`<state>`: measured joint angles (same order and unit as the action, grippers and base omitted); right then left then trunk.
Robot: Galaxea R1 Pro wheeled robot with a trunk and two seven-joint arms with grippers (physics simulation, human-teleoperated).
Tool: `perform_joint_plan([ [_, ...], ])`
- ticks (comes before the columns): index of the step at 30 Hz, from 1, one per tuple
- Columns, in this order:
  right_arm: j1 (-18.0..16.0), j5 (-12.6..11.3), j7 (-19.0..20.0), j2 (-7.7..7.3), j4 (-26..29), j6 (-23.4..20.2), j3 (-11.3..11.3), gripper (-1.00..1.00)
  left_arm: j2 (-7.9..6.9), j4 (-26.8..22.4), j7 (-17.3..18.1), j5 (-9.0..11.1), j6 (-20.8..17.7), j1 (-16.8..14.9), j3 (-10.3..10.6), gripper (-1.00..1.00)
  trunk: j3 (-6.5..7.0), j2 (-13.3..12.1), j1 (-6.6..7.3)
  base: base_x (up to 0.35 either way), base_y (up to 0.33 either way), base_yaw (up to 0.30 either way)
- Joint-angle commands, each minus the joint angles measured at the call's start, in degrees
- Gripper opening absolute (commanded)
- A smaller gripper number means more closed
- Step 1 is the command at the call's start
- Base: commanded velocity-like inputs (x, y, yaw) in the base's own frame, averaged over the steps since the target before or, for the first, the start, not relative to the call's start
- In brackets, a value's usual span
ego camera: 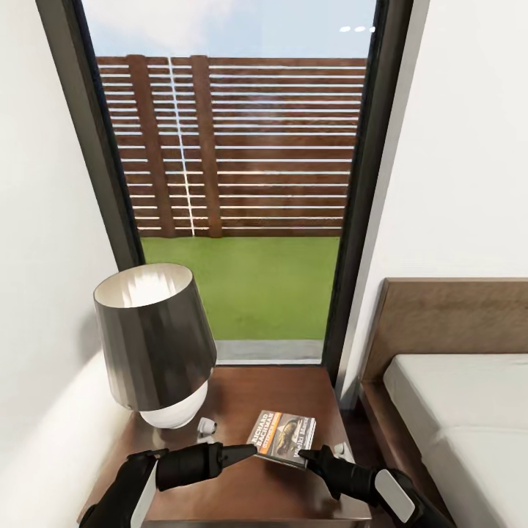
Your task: In the bedroom, move the book from the bed onto either nightstand, and place the two sandals side by side next to the bed.
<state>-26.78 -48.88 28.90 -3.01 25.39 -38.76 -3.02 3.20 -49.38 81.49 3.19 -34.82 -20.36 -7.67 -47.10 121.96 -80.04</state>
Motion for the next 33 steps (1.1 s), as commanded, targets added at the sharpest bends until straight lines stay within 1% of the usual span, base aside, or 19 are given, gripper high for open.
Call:
perform_joint_plan([
  [1, 0.0, -0.3, 0.0, -0.07, 0.0, -0.1, -0.3, -1.00, 0.05, 0.0, 0.3, -0.1, -0.6, 0.0, -0.2, 1.00, -0.06, 0.0, 0.01, 0.003, 0.000, 0.000],
  [6, 0.0, -0.3, 0.0, -0.07, 0.0, -0.1, -0.3, -1.00, 0.05, 0.0, 0.2, -0.1, -0.6, 0.0, -0.2, 1.00, -0.06, 0.0, 0.01, 0.001, 0.000, 0.000],
  [22, 0.0, -0.3, 0.0, -0.07, 0.0, -0.1, -0.3, -1.00, 0.05, 0.0, 0.2, -0.1, -0.6, 0.0, -0.2, 1.00, -2.93, 6.4, -3.50, 0.000, 0.000, 0.000],
  [33, 0.0, -0.3, 0.0, -0.07, 0.0, -0.1, -0.3, -1.00, 0.05, 0.0, 0.2, -0.1, -0.6, 0.0, -0.2, 1.00, -2.93, 6.4, -3.50, 0.000, 0.000, 0.000],
])
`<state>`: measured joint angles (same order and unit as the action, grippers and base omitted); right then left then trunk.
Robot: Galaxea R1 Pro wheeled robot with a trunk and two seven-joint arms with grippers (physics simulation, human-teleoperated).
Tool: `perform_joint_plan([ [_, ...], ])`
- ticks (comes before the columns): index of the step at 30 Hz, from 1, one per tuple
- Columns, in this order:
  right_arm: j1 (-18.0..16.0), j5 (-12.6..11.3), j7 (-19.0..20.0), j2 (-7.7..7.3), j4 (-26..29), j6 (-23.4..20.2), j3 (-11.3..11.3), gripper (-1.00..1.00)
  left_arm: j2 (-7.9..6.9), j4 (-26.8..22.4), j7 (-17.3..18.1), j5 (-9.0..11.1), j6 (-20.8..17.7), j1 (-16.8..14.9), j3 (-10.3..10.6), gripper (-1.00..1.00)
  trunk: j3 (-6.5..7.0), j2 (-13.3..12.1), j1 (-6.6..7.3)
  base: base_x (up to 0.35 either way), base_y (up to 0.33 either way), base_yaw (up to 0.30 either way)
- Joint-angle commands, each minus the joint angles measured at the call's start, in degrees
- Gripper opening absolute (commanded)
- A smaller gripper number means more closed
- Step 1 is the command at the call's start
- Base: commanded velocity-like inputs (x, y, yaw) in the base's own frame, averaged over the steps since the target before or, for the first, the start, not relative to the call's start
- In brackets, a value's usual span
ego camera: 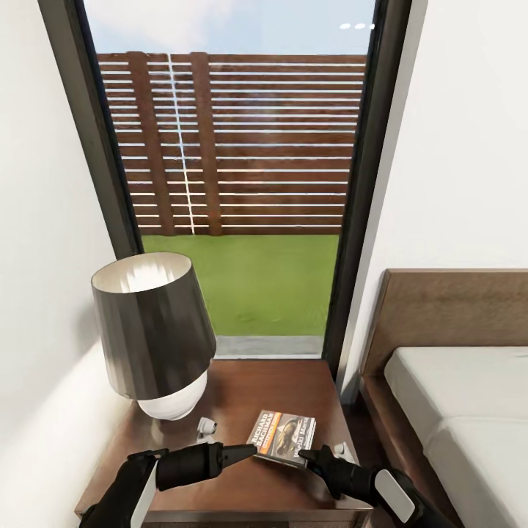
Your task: In the bedroom, move the book from the bed onto either nightstand, and place the two sandals side by side next to the bed.
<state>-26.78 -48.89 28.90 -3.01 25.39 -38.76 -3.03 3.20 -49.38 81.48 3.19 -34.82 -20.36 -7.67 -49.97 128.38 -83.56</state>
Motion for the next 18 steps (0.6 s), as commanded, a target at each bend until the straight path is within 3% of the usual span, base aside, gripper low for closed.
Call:
perform_joint_plan([
  [1, 0.0, -0.3, 0.0, -0.07, 0.0, -0.1, -0.3, -1.00, 0.05, 0.0, 0.3, -0.1, -0.6, 0.0, -0.2, 1.00, -0.06, 0.0, 0.01, 0.000, 0.000, 0.000],
  [12, 0.0, -0.4, 0.8, -0.15, 0.2, -0.3, -0.3, -1.00, 0.05, 0.0, 0.3, -0.1, -0.6, 0.0, -0.2, 1.00, -0.06, 0.0, 0.01, 0.000, 0.000, 0.000],
  [18, 0.0, -0.4, 7.6, -0.15, 0.2, -0.3, -0.5, -1.00, 0.05, 0.0, 0.3, -0.1, -0.6, 0.0, -0.2, 1.00, -0.06, 0.0, 0.01, 0.000, 0.000, 0.000],
])
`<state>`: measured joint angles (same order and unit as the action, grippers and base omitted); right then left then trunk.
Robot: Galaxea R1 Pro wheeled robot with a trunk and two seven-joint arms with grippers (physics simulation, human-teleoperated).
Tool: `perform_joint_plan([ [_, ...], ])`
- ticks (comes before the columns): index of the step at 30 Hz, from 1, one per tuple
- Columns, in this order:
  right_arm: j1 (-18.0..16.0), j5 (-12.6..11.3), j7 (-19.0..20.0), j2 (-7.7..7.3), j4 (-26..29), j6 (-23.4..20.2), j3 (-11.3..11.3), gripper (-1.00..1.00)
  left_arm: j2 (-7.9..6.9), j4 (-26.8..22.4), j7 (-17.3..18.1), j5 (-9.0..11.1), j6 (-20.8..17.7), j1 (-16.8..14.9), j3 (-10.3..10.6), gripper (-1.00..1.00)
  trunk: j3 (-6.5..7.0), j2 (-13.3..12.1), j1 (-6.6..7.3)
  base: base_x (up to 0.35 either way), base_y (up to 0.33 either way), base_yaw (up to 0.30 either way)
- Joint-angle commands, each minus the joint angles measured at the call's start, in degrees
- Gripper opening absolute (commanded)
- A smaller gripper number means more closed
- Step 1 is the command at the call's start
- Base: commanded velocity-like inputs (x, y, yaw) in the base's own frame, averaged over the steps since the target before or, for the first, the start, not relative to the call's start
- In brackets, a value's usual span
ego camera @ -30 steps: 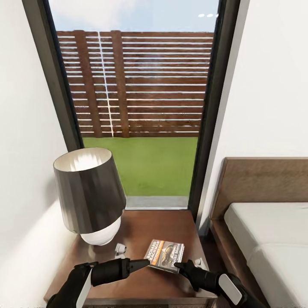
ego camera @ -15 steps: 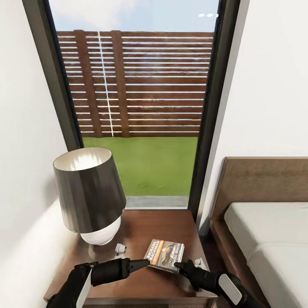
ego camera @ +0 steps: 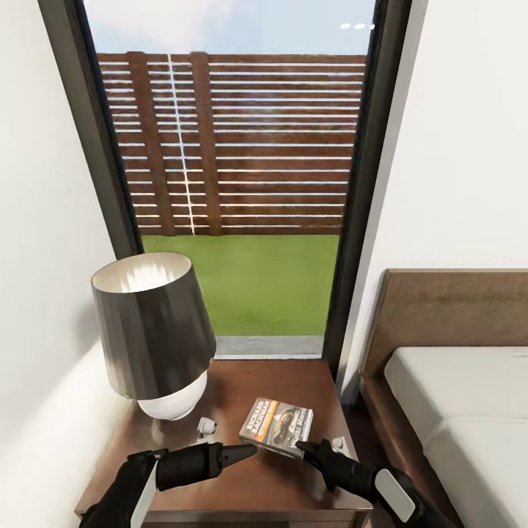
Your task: In the bedroom, move the book from the bed onto either nightstand, and place the two sandals side by side next to the bed.
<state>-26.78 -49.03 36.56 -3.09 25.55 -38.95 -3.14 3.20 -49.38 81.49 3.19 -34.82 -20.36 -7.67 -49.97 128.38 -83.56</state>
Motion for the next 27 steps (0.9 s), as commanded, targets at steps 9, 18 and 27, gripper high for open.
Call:
perform_joint_plan([
  [9, 0.0, -0.2, 1.2, -0.07, -0.1, 0.0, -0.4, -1.00, 0.05, 0.0, 0.3, -0.1, -0.6, 0.0, -0.1, 1.00, -0.60, 1.2, -0.65, 0.000, 0.000, 0.000],
  [18, 0.0, -0.2, 1.1, -0.07, -0.2, 0.0, -0.4, -1.00, 0.05, 0.0, 0.3, -0.1, -0.6, 0.0, -0.2, 1.00, -2.21, 4.8, -2.63, 0.000, 0.000, 0.000],
  [27, 0.0, -0.2, 1.1, -0.07, -0.2, 0.0, -0.4, -1.00, 0.05, 0.0, 0.3, -0.1, -0.6, 0.0, -0.2, 1.00, -3.83, 8.4, -4.60, 0.000, 0.000, 0.000],
])
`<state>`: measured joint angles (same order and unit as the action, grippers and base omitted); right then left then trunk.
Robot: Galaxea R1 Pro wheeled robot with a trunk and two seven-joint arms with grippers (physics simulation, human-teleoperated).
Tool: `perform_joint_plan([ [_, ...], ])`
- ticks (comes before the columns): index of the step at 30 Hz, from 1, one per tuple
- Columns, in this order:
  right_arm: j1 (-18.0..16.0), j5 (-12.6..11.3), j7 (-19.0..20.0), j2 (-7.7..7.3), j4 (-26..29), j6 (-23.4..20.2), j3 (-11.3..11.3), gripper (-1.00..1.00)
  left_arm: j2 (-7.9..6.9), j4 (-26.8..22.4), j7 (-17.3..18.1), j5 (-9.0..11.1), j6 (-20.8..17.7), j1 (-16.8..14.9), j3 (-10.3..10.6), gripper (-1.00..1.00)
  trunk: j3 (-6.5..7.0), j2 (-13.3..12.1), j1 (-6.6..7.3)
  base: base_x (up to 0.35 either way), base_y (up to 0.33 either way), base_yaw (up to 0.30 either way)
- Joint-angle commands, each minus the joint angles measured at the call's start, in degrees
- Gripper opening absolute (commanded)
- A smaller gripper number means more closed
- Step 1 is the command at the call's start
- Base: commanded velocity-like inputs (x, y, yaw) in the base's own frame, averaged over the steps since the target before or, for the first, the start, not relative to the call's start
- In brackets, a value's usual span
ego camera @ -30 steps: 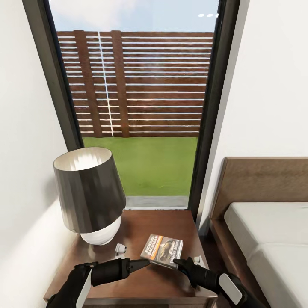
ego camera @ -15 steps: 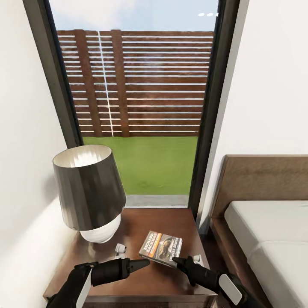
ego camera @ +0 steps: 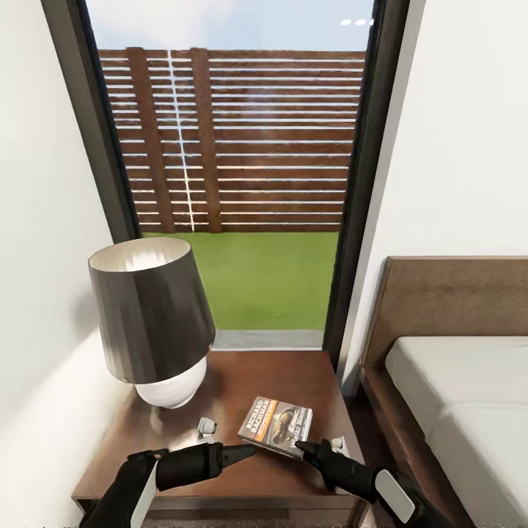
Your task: In the bedroom, move the book from the bed onto either nightstand, and place the two sandals side by side next to the bed.
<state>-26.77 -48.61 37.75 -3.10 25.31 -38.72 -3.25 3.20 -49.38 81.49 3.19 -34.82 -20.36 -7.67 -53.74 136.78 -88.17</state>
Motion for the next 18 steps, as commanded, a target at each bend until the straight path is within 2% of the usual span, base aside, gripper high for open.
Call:
perform_joint_plan([
  [1, 0.0, -0.6, 0.0, -0.07, 0.1, -0.2, -0.3, -1.00, 0.05, 0.0, 0.3, -0.1, -0.6, 0.0, -0.2, 1.00, -0.24, 0.4, -0.21, 0.000, 0.000, 0.000],
  [11, 0.0, -0.6, 0.0, -0.07, 0.1, -0.2, -0.3, -1.00, 0.05, 0.0, 0.3, -0.1, -0.6, 0.0, -0.2, 1.00, -0.42, 0.8, -0.43, 0.003, 0.000, 0.000],
  [18, 0.0, -0.6, 0.0, -0.07, 0.1, -0.2, -0.3, -1.00, 0.05, 0.0, 0.2, -0.1, -0.6, 0.0, -0.2, 1.00, -0.42, 0.8, -0.43, 0.163, 0.000, 0.000],
])
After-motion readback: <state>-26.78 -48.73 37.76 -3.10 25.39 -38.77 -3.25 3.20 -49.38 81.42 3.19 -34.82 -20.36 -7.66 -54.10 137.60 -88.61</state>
